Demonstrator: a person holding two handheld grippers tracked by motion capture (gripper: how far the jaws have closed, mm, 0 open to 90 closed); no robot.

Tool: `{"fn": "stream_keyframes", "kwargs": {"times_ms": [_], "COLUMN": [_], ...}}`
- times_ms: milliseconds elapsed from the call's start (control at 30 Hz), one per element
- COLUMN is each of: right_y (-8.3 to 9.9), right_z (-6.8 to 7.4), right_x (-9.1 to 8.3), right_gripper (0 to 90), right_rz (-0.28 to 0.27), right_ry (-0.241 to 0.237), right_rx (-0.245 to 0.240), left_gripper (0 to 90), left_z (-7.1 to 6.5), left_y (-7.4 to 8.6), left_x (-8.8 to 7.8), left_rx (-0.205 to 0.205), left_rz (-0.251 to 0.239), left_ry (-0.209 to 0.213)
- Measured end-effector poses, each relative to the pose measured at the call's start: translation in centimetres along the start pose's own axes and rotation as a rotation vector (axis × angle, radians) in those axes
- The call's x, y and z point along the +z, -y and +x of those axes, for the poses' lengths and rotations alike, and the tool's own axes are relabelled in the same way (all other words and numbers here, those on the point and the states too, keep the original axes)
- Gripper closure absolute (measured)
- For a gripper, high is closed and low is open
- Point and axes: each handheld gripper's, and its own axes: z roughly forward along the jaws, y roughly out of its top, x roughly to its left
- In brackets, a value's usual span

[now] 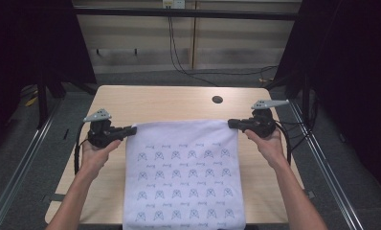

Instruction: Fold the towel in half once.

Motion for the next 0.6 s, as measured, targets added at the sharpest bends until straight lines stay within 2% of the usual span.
{"fn": "stream_keyframes", "kwargs": {"times_ms": [67, 133, 233, 300, 533, 600], "right_y": [-0.9, -1.6, -2.5, -3.4, -5.6, -6.1], "right_z": [-0.2, -0.4, -0.9, -1.2, -2.0, -2.3], "right_x": [0.0, 0.0, 0.2, 0.1, -0.3, -0.6], "right_gripper": [87.7, 87.7, 87.7, 87.7, 87.7, 87.7], "right_rz": [-0.010, -0.028, -0.028, -0.035, -0.066, -0.079], "right_ry": [0.008, 0.011, 0.022, 0.031, 0.038, 0.030], "right_rx": [0.001, 0.010, 0.011, 0.012, 0.013, 0.017], "left_gripper": [87.0, 87.0, 87.0, 87.0, 87.0, 87.0], "left_z": [0.0, 0.3, 0.9, 1.0, 1.0, 1.1], "left_y": [-1.0, -1.4, -2.3, -3.1, -5.6, -6.4], "left_x": [-0.3, -0.2, 0.2, 0.3, 0.0, -0.3], "left_rx": [0.026, 0.020, 0.024, 0.033, 0.039, 0.031], "left_rz": [-0.020, -0.020, 0.001, -0.006, -0.037, -0.062], "left_ry": [-0.003, -0.009, -0.036, -0.049, -0.058, -0.049]}}
